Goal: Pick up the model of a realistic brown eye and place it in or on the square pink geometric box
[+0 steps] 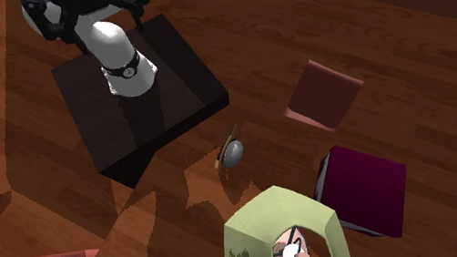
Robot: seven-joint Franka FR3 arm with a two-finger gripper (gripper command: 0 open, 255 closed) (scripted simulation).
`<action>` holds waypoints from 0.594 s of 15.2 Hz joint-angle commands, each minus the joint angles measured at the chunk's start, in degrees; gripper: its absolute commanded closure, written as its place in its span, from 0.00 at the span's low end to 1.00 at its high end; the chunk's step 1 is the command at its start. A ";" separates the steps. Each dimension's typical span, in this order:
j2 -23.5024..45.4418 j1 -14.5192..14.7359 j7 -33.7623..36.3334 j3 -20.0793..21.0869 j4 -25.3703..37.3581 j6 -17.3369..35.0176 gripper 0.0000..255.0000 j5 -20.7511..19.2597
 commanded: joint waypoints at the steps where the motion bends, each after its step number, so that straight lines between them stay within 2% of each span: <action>1: 0.00 0.00 0.00 0.00 0.00 0.00 0.00 0.00; 9: -2.49 0.40 6.57 3.30 -16.51 15.78 0.00 4.79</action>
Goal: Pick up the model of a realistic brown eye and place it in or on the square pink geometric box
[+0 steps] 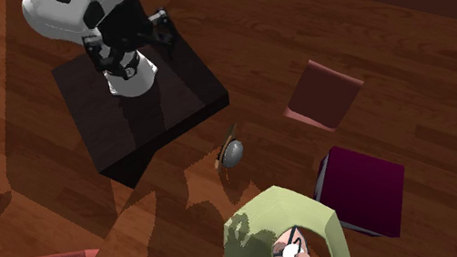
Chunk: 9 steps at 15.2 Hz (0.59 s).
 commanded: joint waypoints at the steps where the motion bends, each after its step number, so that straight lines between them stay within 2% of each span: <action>1: -0.55 0.22 1.54 0.87 -4.28 4.36 0.00 1.33; 9: 5.71 2.04 7.70 5.79 -15.69 24.16 0.00 7.60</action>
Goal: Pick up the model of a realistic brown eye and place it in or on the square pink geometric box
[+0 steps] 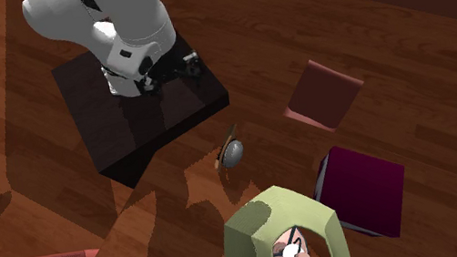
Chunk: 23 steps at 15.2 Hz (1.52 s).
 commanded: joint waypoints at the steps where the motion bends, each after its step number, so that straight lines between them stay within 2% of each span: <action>1: 3.16 0.40 1.33 1.25 -2.12 6.02 0.00 1.66; 6: 14.00 1.92 4.65 4.76 -5.28 21.52 0.00 6.12; 13: 36.12 3.30 8.83 8.83 -3.96 44.71 0.00 10.59; 16: 46.62 3.64 12.30 9.35 -1.57 53.89 0.00 9.01; 19: 56.66 6.98 16.21 6.45 1.79 61.64 0.00 6.56; 23: 61.39 8.15 15.88 5.42 3.60 64.73 0.00 6.78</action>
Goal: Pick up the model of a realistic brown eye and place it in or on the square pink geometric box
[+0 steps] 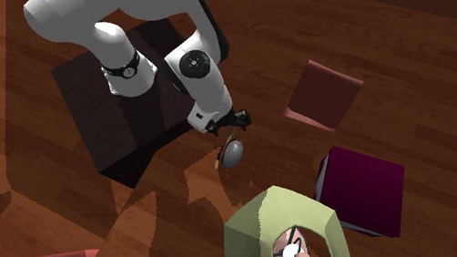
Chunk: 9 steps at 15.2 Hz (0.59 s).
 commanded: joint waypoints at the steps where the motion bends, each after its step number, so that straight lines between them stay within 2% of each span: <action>1: 2.92 0.43 -0.17 -0.55 1.11 1.90 0.00 -0.16; 4: 7.32 1.09 -0.45 -1.27 2.98 4.47 0.00 -0.38; 9: 7.32 1.09 -0.45 -1.27 2.98 4.48 0.00 -0.37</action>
